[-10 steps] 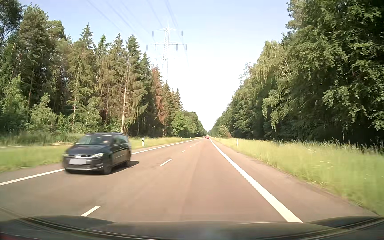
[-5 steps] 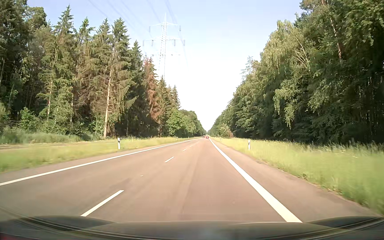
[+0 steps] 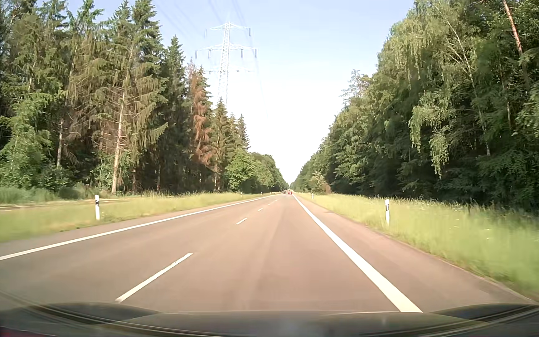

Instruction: Follow the waypoints while adhering to traffic rules and regulations

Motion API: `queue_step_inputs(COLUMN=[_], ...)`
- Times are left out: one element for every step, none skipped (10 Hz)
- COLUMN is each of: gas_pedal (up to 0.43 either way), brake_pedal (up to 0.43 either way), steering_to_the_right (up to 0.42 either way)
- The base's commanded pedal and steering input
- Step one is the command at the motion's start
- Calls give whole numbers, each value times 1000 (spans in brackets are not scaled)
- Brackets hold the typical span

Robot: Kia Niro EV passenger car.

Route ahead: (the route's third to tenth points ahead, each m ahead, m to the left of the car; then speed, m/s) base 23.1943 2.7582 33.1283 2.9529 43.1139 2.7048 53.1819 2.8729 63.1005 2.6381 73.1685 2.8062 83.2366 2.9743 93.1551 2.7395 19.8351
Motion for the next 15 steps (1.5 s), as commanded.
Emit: queue_step_inputs(gas_pedal=[118, 118, 118, 130, 130, 130, 130, 130, 130, 130, 130, 130, 130, 130, 130], brake_pedal=[30, 30, 30, 30, 30, 30, 30, 30, 30, 30, 30, 30, 30, 30, 30], steering_to_the_right=[4, 4, 4, 4, 4, 4, 3, 3, 3, 3, 3, 3, 3, 3, 3])
